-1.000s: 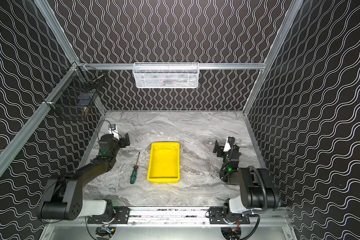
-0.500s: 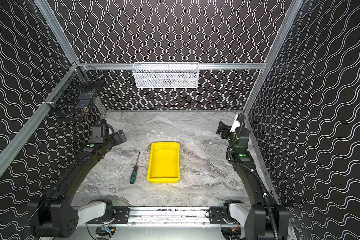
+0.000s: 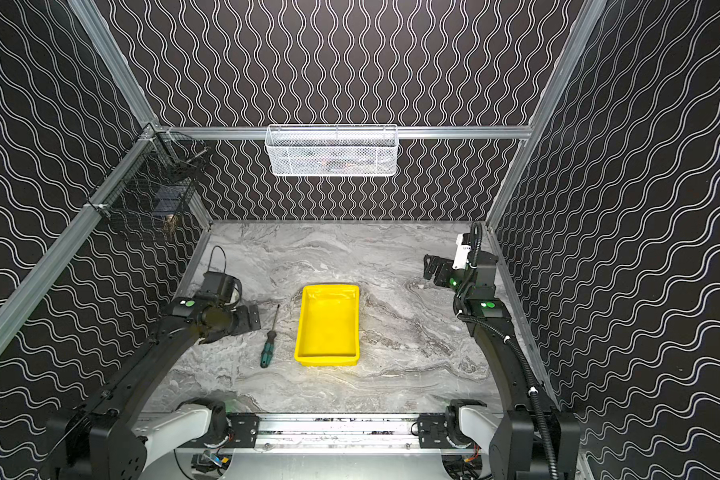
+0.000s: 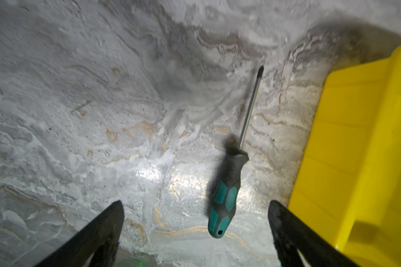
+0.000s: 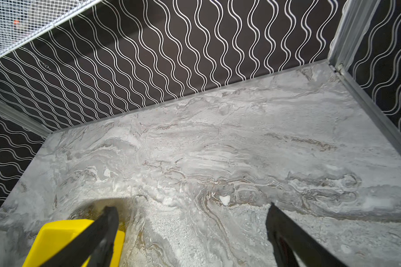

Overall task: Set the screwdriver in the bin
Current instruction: 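Move the left gripper over the green-handled screwdriver while the right arm lifts slightly, then lower the left gripper around the screwdriver handle and close it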

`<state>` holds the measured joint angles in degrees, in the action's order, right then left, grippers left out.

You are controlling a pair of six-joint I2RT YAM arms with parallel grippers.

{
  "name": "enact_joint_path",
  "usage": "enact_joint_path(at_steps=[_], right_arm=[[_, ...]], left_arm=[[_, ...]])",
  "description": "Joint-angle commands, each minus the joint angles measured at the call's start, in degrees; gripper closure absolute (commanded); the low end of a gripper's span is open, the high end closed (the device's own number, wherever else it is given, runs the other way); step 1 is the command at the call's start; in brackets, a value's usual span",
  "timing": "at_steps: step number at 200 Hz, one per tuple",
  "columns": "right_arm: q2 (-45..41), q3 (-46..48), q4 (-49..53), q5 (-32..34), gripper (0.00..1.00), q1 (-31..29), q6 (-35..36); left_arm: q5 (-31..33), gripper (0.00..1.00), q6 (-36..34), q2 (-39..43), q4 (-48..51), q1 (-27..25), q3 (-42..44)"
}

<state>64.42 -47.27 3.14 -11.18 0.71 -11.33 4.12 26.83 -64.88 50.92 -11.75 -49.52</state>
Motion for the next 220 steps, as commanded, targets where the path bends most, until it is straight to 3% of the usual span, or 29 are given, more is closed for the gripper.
enact_joint_path(at_steps=[1,80,220], right_arm=[[0.1,0.2,0.5,-1.6,0.01,-0.1,-0.5],[-0.1,0.6,1.1,-1.0,0.01,-0.1,0.3],[0.1,0.9,1.1,-0.9,0.01,-0.1,0.7]], left_arm=[[2.6,0.01,2.2,-1.5,2.1,-2.4,-0.4],[3.6,0.01,7.0,-3.6,-2.3,-6.9,4.0],[-3.2,0.1,8.5,-11.7,-13.2,-9.4,10.1]])
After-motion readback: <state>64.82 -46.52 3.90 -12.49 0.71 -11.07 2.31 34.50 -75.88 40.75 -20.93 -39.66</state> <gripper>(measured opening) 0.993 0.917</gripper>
